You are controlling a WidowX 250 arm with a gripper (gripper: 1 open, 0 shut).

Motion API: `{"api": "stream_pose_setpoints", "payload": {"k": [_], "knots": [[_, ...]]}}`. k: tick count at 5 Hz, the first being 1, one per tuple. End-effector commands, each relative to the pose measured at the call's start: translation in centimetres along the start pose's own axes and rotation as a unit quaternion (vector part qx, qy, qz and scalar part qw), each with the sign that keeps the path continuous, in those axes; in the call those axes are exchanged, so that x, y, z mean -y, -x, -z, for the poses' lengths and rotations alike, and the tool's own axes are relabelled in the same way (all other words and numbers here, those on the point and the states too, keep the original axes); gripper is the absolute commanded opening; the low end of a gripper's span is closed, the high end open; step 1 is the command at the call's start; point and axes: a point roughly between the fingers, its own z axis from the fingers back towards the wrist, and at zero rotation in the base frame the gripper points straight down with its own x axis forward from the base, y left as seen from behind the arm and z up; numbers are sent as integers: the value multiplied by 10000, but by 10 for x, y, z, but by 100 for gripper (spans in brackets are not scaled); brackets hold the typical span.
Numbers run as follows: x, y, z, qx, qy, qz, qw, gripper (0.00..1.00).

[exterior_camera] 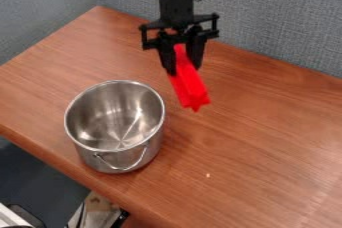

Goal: Move the red object from the metal pot to the table

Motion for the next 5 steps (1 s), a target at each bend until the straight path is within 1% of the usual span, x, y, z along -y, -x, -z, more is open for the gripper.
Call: {"api": "stream_pose_setpoints", "payload": {"k": [1,2,3,4,5], "knots": [[16,20,-33,216,307,254,9990,0],[32,39,-31,212,254,513,9981,0],[52,70,-21,122,180,1023,9945,0],[68,96,-6,83,142,1344,9908,0],[52,88,23,205,13,1646,9861,0]]}}
